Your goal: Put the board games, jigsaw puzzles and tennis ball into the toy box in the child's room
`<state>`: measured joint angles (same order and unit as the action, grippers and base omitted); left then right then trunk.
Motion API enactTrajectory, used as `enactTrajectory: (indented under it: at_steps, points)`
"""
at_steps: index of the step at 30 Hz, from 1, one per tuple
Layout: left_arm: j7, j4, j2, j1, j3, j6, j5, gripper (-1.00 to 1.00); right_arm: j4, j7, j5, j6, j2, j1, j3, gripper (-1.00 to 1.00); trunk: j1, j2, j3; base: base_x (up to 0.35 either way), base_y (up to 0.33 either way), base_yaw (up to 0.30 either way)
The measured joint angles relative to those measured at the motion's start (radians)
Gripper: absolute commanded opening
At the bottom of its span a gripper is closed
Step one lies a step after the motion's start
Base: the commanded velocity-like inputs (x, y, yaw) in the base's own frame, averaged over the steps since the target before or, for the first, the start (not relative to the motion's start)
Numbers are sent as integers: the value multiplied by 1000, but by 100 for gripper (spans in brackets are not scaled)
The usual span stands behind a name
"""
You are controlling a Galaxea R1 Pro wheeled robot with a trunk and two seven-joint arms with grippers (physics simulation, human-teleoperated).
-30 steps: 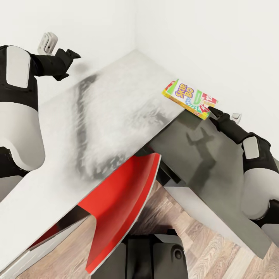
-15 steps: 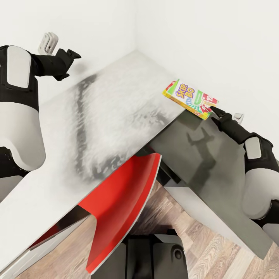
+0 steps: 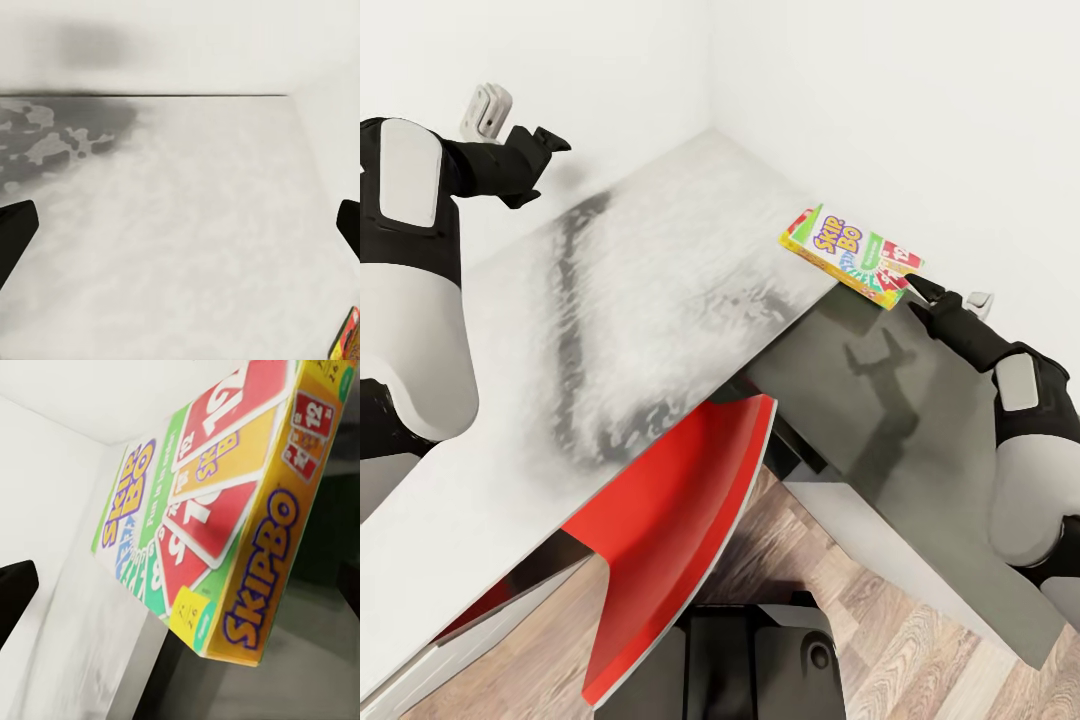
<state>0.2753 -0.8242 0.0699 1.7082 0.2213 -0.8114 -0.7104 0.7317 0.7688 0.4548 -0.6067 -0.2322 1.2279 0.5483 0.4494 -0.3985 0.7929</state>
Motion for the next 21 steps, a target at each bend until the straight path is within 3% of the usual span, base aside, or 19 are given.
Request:
enactTrajectory:
  at_steps: [21]
  points:
    - [0, -1, 1, -1, -2, 0, 0, 100, -27, -40, 0, 2, -1, 0, 1, 100, 0, 0, 0, 0, 0, 0]
